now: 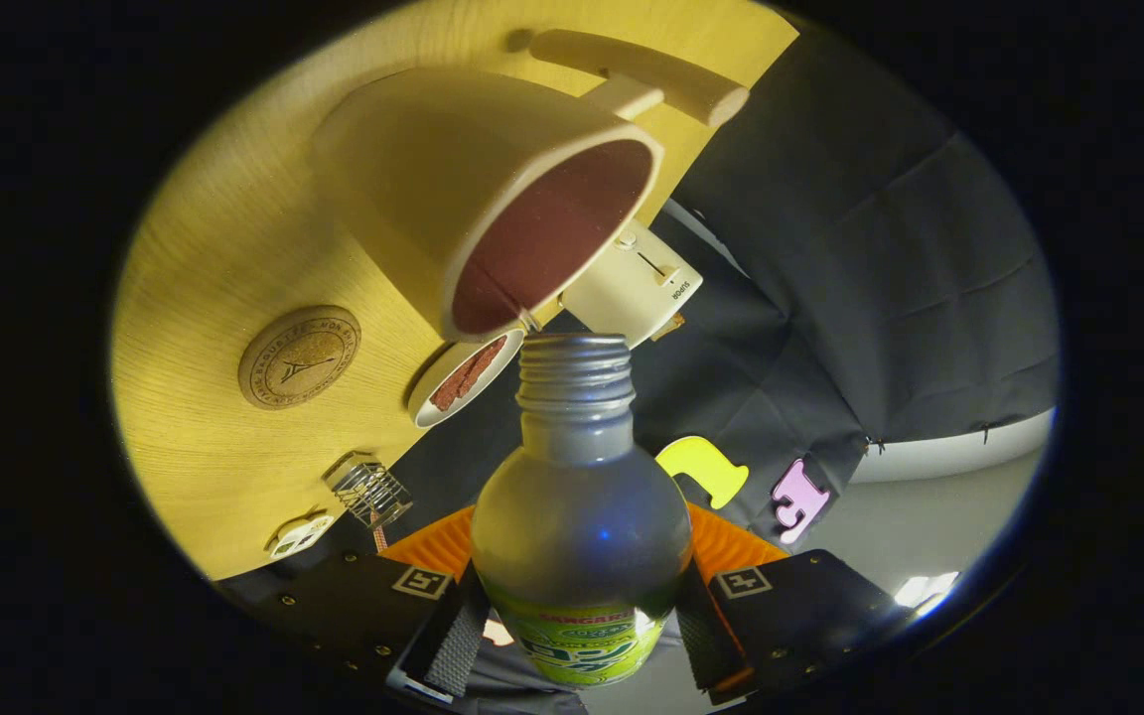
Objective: Take the bottle from table, then pour the juice into the cup, finally place the bottle on the coaster
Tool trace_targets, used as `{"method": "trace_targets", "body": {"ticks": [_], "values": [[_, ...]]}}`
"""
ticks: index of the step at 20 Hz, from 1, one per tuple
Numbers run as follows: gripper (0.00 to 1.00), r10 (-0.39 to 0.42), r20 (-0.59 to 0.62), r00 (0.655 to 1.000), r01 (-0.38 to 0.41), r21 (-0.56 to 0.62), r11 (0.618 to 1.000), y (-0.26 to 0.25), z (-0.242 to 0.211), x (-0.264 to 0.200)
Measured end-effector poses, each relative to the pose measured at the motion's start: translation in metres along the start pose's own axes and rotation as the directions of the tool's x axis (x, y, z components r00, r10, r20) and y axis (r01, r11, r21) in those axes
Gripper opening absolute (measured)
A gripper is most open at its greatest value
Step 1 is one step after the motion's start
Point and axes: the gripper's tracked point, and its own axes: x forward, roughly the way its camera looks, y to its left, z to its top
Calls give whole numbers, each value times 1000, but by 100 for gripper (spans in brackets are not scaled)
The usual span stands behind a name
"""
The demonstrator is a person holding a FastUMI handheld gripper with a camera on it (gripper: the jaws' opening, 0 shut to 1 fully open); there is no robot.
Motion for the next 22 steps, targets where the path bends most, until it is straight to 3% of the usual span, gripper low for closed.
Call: {"method": "trace_targets", "body": {"ticks": [22], "values": [[81, 13, 2, 1000, -13, -4, 1000, 1, 2, -1]]}}
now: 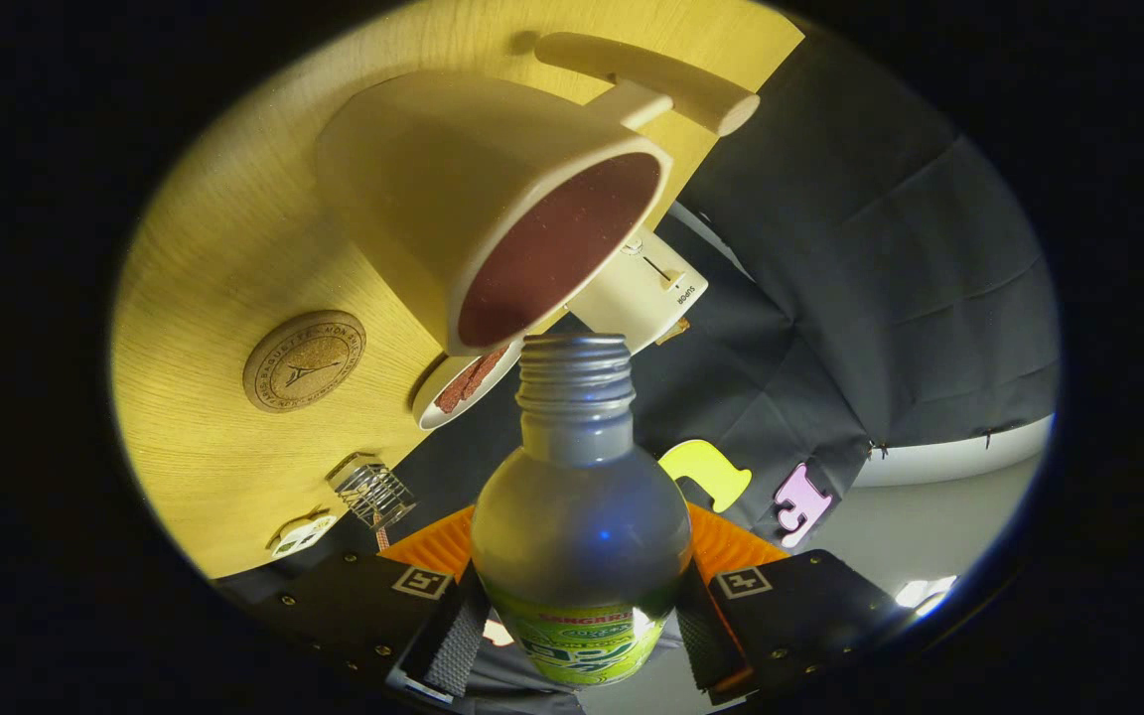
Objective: Take the bottle from table, then pour the juice into the cup, finally place the bottle on the coaster
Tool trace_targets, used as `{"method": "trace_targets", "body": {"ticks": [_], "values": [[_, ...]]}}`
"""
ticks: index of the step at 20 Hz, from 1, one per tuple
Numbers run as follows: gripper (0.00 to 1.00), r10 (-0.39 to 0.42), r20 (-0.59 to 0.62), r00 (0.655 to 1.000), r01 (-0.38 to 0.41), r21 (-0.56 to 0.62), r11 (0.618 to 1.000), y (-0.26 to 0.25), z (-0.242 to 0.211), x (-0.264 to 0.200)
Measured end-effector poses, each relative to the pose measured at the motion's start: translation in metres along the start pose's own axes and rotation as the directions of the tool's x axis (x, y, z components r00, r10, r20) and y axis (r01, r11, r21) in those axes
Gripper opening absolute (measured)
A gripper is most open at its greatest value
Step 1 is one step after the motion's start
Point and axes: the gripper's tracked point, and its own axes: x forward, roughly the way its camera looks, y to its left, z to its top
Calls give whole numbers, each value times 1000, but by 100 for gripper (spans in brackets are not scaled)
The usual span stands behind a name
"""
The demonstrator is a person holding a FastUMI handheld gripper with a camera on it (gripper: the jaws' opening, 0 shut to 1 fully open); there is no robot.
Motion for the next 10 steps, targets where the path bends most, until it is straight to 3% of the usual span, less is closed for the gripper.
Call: {"method": "trace_targets", "body": {"ticks": [10], "values": [[81, 15, 11, 1000, -16, 56, 998, 3, 6, -3]]}}
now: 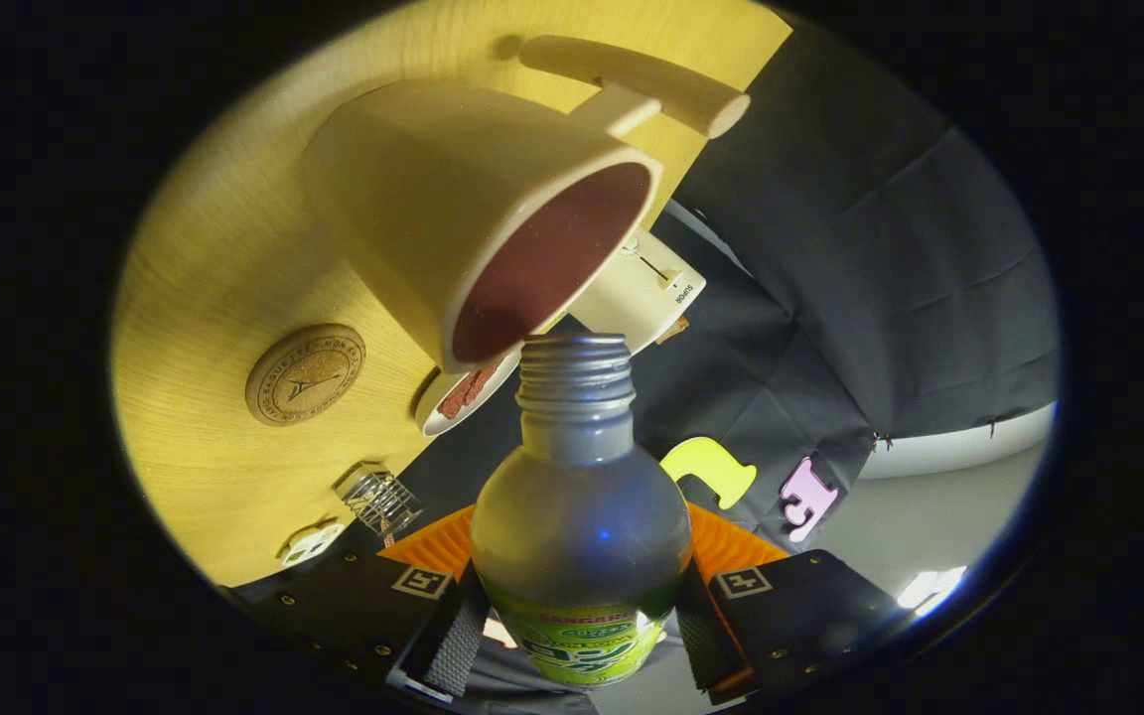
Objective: Take the bottle from table, then pour the juice into the cup, finally place the bottle on the coaster
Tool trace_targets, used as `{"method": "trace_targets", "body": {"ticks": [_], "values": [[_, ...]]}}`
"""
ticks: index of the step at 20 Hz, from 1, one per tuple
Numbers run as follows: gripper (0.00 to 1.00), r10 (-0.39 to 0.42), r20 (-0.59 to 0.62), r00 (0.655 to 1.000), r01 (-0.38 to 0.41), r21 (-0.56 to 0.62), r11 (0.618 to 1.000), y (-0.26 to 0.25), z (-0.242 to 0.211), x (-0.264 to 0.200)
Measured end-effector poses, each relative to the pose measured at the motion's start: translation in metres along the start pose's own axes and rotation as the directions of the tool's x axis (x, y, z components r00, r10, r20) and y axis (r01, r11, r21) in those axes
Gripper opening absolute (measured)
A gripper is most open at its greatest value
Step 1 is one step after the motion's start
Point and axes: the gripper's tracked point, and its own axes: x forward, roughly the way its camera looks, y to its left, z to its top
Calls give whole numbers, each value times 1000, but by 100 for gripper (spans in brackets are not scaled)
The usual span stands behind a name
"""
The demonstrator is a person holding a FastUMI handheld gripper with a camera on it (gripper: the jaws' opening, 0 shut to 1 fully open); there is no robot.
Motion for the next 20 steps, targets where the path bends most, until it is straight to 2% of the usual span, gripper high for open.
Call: {"method": "trace_targets", "body": {"ticks": [11, 15, 18, 20], "values": [[81, 45, 27, 999, -50, 224, 973, 9, 14, -4], [81, 110, 47, 993, -119, 350, 929, 28, 17, -4], [81, 85, 35, 996, -91, 433, 897, 25, 14, -3], [81, 92, 44, 995, -101, 507, 856, 25, 14, -2]]}}
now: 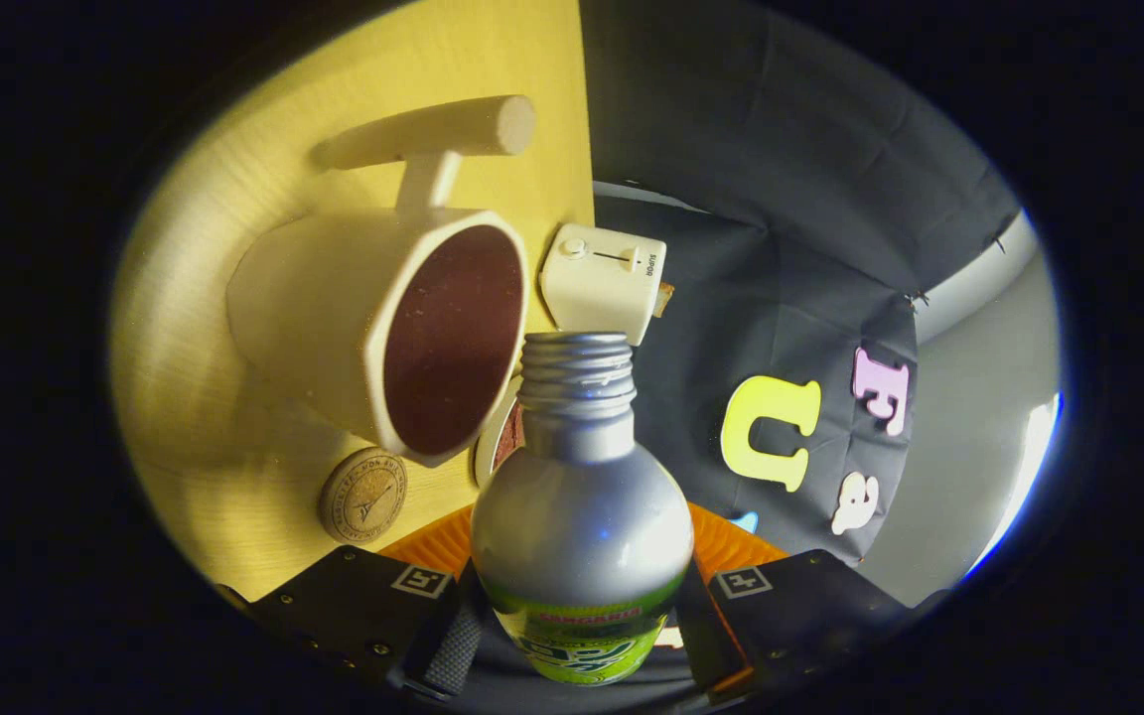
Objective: Take the bottle from table, then pour the juice into the cup, finally place the bottle on the coaster
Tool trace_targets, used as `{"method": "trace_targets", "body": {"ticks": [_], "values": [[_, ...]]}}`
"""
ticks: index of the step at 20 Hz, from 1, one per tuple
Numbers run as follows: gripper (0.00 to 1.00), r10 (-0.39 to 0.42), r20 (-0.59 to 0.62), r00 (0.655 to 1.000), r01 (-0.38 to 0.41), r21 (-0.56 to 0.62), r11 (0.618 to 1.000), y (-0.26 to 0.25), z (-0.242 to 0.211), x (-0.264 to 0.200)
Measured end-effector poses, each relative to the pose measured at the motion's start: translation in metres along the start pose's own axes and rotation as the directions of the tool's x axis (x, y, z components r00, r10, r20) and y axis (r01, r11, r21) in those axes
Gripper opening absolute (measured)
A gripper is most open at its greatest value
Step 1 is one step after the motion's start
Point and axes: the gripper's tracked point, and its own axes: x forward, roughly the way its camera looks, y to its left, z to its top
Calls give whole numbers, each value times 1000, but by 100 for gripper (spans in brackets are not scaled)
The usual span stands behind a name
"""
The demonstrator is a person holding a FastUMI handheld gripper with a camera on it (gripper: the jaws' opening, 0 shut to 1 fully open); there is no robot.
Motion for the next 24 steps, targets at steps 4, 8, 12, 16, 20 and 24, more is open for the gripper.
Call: {"method": "trace_targets", "body": {"ticks": [4, 8, 12, 16, 20, 24], "values": [[81, 37, 22, 999, -41, 201, 979, 1, 3, -4], [81, 79, 33, 996, -85, 339, 937, 7, 2, -5], [81, 61, 21, 998, -64, 469, 881, 5, -7, -4], [81, 60, 13, 998, -54, 646, 762, -2, -21, -2], [81, 50, 13, 999, -41, 798, 602, -17, -35, -4], [81, 69, 67, 995, -87, 930, 357, -22, -39, -5]]}}
